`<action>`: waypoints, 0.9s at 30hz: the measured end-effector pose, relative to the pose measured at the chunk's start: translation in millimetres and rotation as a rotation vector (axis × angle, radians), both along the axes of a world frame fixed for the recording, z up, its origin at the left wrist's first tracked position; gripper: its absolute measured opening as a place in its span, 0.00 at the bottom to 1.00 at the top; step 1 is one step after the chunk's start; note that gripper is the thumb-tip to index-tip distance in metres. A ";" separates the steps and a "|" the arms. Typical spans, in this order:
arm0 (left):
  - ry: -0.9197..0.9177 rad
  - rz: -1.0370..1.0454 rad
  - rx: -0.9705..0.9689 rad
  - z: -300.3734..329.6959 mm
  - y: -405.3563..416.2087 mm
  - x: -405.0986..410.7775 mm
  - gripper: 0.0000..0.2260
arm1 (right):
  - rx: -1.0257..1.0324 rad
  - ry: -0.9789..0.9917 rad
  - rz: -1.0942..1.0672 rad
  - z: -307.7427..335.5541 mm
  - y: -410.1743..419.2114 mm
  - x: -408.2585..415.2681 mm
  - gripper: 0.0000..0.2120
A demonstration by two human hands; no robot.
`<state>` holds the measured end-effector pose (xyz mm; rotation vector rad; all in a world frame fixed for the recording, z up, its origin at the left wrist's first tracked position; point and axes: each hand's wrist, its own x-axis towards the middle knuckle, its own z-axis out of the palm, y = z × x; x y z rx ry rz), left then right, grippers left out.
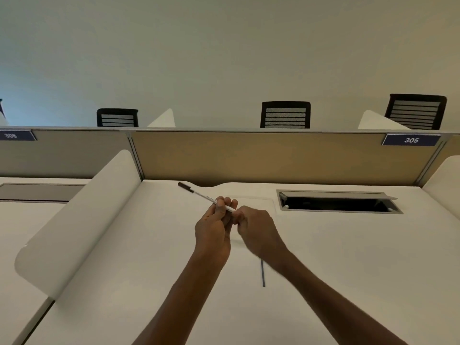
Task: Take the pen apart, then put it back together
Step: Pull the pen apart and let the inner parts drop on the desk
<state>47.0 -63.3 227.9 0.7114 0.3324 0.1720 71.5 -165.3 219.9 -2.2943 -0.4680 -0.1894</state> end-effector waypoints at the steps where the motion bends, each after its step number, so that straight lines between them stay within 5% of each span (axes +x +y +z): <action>1: -0.028 -0.035 0.019 -0.2 4.2 1.4 0.08 | 0.244 0.301 0.070 8.2 -2.2 2.4 0.14; 4: -0.094 -0.142 0.069 1.6 13.8 4.1 0.10 | 0.732 0.916 0.238 28.2 -16.2 6.7 0.20; 9: -0.142 -0.172 0.095 4.1 18.3 3.1 0.09 | 0.826 1.171 0.326 32.5 -24.1 4.7 0.19; 14: -0.088 -0.002 0.153 -2.4 7.2 -0.9 0.08 | 0.585 0.750 0.059 19.9 -1.7 -1.5 0.18; 18: -0.022 0.080 0.071 0.7 -1.3 -3.3 0.08 | -0.048 -0.086 -0.136 4.5 9.3 -7.5 0.10; 22: 0.062 0.087 -0.050 7.4 -4.8 0.4 0.08 | -0.303 -0.603 -0.120 -5.5 6.5 -7.4 0.04; 25: 0.053 0.057 -0.048 7.4 -1.6 0.3 0.09 | -0.303 -0.575 -0.108 -6.7 4.6 -3.9 0.04; 27: 0.011 0.036 -0.008 5.4 3.5 1.1 0.09 | -0.205 -0.277 -0.052 0.1 4.8 -1.7 0.09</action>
